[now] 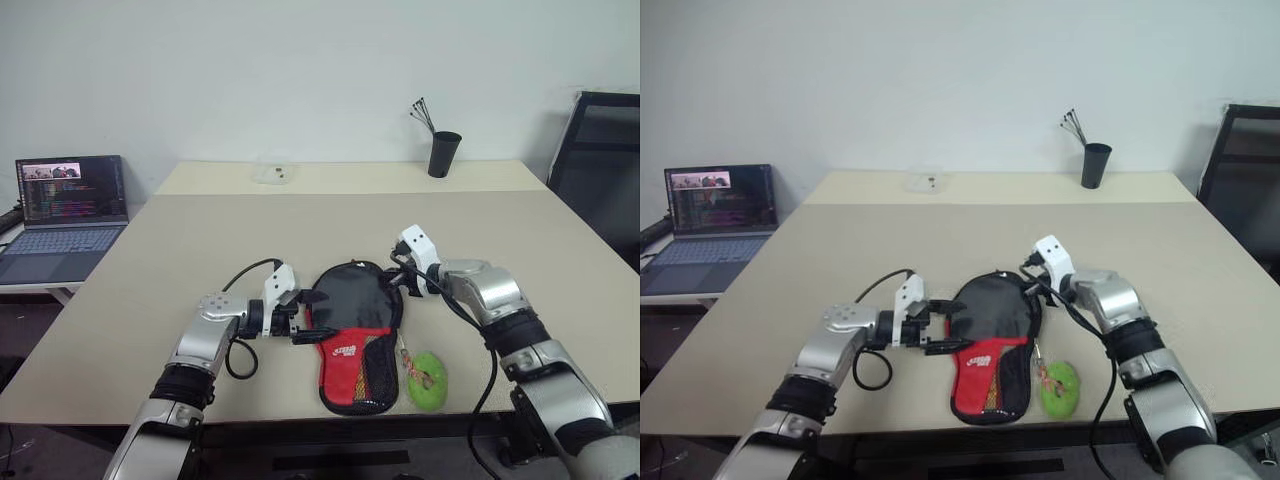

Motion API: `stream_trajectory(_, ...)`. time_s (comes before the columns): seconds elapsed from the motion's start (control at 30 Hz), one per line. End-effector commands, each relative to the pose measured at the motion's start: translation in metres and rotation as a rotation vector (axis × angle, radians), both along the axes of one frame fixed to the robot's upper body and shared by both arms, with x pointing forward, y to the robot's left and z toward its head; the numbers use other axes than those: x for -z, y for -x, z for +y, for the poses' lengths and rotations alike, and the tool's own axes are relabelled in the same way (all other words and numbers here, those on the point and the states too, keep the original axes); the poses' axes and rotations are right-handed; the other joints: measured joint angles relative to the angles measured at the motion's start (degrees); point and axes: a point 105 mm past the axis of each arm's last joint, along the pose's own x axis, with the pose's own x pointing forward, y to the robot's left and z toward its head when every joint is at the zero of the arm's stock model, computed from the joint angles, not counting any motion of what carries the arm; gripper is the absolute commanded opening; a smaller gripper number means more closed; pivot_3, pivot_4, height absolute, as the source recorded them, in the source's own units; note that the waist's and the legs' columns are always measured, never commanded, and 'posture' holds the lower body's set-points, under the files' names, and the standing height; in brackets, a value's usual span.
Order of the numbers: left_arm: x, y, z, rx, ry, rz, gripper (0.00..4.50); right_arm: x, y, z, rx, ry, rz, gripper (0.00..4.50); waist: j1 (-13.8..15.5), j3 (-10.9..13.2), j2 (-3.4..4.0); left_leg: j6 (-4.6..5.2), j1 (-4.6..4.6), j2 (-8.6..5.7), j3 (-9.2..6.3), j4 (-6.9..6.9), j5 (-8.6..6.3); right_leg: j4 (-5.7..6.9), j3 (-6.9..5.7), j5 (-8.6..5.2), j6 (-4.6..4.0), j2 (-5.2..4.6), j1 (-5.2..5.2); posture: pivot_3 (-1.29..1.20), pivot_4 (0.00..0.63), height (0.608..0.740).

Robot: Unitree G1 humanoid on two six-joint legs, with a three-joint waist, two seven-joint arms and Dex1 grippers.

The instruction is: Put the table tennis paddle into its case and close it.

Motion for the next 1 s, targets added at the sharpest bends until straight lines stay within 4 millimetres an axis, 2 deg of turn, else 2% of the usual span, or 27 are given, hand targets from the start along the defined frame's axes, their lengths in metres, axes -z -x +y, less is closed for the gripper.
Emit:
stream_trajectory(0.03, -0.010, 0.001, -0.002, 0.011, 0.012, -0.043, 4.50, -0.023, -0.011, 0.004, -0.023, -0.001, -0.087, 0.04, 0.01, 0.03, 0.02, 0.00, 0.00, 0.00, 0.00, 0.00, 0.00, 0.00, 0.01, 0.03, -0.05, 0.00, 0.00, 0.00, 0.150, 0.740)
stream_trajectory(0.33, -0.006, -0.001, -0.004, 0.020, -0.005, -0.043, 4.50, -0.007, -0.014, 0.006, -0.028, 0.026, -0.056, 0.04, -0.04, 0.10, 0.10, -0.01, 0.00, -0.01, 0.01, -0.02, 0.00, 0.01, 0.02, 0.09, -0.15, 0.00, -0.01, 0.00, 0.150, 0.740)
stream_trajectory(0.43, -0.007, -0.004, -0.008, 0.038, -0.013, -0.051, 4.50, -0.007, -0.016, 0.005, 0.004, 0.010, -0.065, 0.68, -0.06, 0.11, 0.11, -0.01, 0.00, -0.01, -0.01, -0.03, 0.00, 0.02, 0.01, 0.09, -0.15, 0.00, -0.01, 0.00, 0.150, 0.740)
stream_trajectory(0.7, -0.014, -0.019, -0.021, 0.076, -0.017, -0.075, 4.50, -0.026, -0.013, 0.000, 0.059, -0.102, -0.099, 3.54, -0.01, 0.11, 0.11, -0.01, 0.00, -0.04, 0.00, -0.02, 0.01, 0.04, 0.02, 0.09, -0.14, 0.00, -0.02, 0.00, 0.150, 0.740)
stream_trajectory(0.8, -0.018, -0.026, -0.027, 0.074, -0.012, -0.085, 4.50, -0.042, 0.002, -0.003, 0.034, -0.164, -0.125, 4.47, 0.01, 0.12, 0.12, -0.02, -0.02, -0.04, -0.01, -0.03, 0.00, 0.04, 0.01, 0.09, -0.14, -0.01, -0.02, 0.00, 0.150, 0.740)
stream_trajectory(1.0, -0.017, -0.033, -0.036, 0.112, -0.052, -0.098, 4.50, -0.043, 0.071, -0.010, -0.145, -0.096, -0.119, 4.47, 0.50, 0.14, 0.12, -0.01, -0.16, -0.05, -0.10, -0.03, -0.01, -0.01, -0.08, -0.06, 0.12, -0.01, -0.07, 0.00, 0.150, 0.740)
